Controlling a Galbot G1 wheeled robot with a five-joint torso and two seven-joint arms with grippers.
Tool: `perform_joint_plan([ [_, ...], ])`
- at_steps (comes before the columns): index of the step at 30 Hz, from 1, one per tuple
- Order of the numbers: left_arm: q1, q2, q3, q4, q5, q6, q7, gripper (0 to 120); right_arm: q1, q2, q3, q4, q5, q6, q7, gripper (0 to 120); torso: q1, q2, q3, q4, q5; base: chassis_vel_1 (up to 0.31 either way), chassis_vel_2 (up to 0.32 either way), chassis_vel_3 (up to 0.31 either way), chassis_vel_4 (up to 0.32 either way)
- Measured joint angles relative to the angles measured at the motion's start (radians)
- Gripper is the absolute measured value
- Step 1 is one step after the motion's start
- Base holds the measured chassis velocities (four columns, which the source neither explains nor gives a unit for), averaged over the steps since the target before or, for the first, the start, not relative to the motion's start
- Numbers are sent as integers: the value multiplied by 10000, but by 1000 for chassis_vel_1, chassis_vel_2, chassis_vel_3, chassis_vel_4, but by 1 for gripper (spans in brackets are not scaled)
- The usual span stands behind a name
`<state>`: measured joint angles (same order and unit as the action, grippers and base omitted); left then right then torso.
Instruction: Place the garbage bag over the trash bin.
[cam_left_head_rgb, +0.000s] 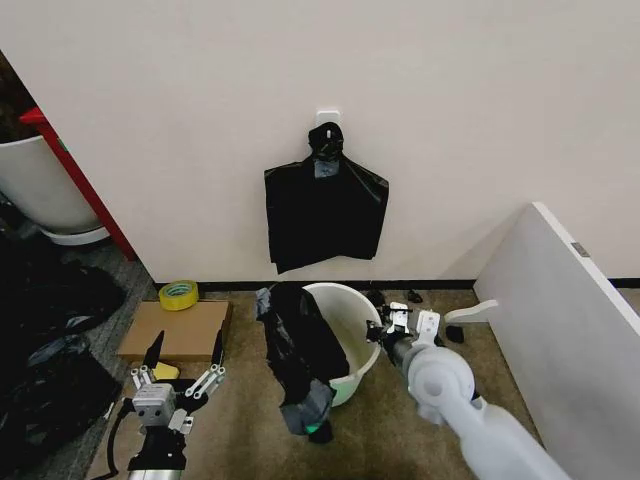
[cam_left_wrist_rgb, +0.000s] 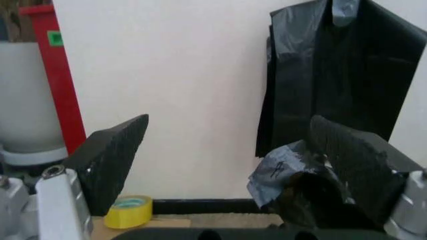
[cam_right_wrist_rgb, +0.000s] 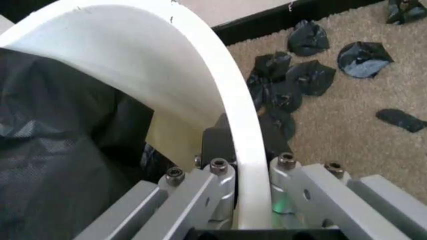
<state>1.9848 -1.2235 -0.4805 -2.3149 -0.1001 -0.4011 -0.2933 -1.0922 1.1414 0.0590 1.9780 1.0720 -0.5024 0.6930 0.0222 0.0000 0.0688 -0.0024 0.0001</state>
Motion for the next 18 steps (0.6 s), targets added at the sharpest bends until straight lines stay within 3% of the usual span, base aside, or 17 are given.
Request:
perform_joint_plan([
  [6,85,-162,-26,68,767,-277,41,100,-275,233,-106,59,-374,27,-172,0,0,0,0,-1,-1,0,0,0,0],
  [18,155,-173,-9,166,413,-414,-56,100,-605,450,51,160,-694,128,-395,1,0,0,0,-1,-1,0,0,0,0],
])
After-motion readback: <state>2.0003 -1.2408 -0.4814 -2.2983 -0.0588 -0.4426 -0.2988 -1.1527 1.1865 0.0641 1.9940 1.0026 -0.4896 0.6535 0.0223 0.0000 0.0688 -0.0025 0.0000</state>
